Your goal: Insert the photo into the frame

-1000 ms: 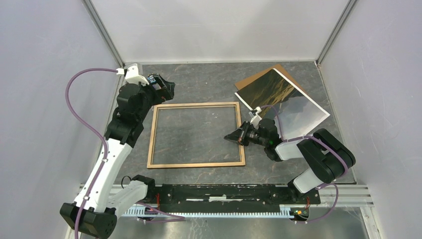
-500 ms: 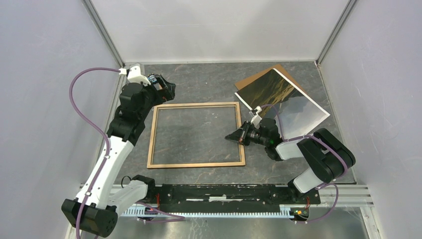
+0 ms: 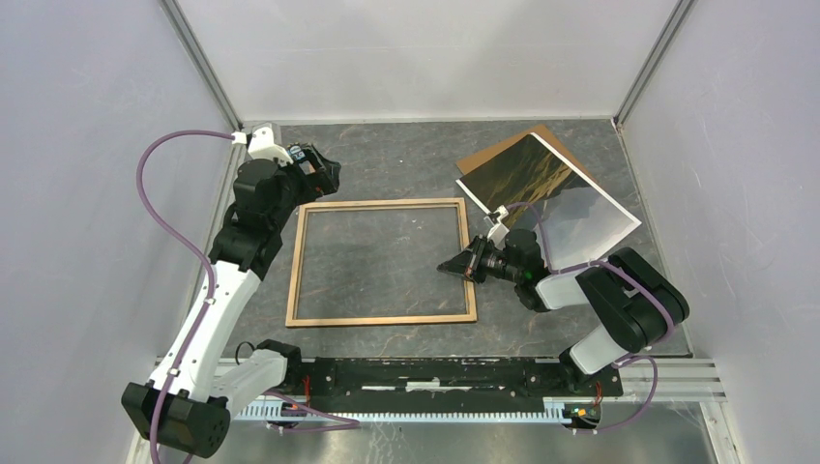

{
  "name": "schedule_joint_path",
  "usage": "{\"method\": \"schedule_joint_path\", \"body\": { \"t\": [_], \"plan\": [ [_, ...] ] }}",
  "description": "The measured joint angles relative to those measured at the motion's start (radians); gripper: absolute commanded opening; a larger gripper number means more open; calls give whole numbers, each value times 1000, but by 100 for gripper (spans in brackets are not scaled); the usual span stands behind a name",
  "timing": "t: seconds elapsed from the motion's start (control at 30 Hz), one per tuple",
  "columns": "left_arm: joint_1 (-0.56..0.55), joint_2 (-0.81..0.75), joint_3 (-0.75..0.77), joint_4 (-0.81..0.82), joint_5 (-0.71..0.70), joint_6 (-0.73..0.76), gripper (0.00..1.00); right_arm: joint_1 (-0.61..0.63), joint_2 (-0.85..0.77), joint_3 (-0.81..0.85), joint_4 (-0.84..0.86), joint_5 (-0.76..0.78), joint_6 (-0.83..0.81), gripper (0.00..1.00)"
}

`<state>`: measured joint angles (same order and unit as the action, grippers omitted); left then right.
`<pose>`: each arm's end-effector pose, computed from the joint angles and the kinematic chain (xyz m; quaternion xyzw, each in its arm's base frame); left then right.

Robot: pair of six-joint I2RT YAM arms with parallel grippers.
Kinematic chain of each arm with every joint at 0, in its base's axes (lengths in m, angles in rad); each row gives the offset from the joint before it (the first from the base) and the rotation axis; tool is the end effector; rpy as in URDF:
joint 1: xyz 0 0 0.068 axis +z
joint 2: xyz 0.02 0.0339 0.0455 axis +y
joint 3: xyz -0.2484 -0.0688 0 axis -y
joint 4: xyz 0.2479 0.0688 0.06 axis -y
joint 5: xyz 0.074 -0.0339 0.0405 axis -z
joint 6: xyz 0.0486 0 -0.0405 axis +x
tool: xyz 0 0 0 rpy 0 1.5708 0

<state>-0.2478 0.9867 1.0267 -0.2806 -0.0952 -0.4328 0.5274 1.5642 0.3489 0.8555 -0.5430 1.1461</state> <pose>0.2408 -0.0561 0.3614 -0.1018 0.7799 -0.1705 0.5936 0.2199 0.1571 0.1097 0.0958 0.8010 0.5548 0.2036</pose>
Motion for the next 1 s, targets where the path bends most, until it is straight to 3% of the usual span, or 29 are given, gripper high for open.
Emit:
{"method": "schedule_joint_path", "body": {
  "t": [1.0],
  "plan": [
    [4,2,0,0,2,0,100,-27,27,-20,12,-24,-20,0]
  ]
}}
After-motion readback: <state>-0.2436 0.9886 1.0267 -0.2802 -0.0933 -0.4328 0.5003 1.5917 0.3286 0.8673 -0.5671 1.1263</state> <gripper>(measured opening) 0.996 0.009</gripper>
